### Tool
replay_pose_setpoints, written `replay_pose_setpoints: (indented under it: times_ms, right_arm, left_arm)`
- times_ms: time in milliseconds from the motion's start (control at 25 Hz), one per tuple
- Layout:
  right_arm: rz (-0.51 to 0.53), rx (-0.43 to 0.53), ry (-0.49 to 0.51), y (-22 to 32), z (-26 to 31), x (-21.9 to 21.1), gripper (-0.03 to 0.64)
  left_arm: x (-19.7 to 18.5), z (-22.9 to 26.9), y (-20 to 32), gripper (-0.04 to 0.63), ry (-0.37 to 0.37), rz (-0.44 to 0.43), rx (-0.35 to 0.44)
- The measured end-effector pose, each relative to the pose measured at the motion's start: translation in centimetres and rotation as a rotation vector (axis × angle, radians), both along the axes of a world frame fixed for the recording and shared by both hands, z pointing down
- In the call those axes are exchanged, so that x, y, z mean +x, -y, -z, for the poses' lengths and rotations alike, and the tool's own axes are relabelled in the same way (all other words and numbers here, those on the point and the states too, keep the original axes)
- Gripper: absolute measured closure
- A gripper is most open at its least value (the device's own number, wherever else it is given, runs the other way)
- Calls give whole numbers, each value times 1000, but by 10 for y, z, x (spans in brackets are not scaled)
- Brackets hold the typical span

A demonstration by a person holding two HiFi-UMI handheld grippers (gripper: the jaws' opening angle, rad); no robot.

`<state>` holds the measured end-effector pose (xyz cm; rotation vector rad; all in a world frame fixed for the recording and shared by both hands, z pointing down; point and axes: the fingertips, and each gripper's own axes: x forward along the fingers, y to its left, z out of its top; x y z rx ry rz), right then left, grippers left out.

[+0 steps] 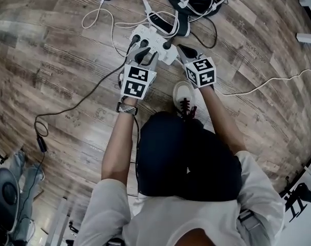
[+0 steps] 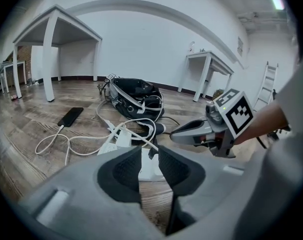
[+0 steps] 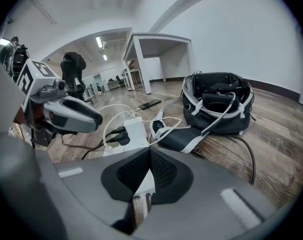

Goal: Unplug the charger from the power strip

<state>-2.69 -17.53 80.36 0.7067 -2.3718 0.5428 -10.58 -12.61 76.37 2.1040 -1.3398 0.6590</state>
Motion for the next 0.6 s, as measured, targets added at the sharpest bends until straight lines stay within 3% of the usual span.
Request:
replay_pose_setpoints:
  times_ms: [320,600]
  right_arm:
    - [15,-34,-8,-14,-33,2,615]
    - [25,-44,3,-19,-47,2,615]
  left_arm:
    - [19,-27,-6,450,-63,-5,-27]
    - [40,-52,-4,418,-12,-29,-45]
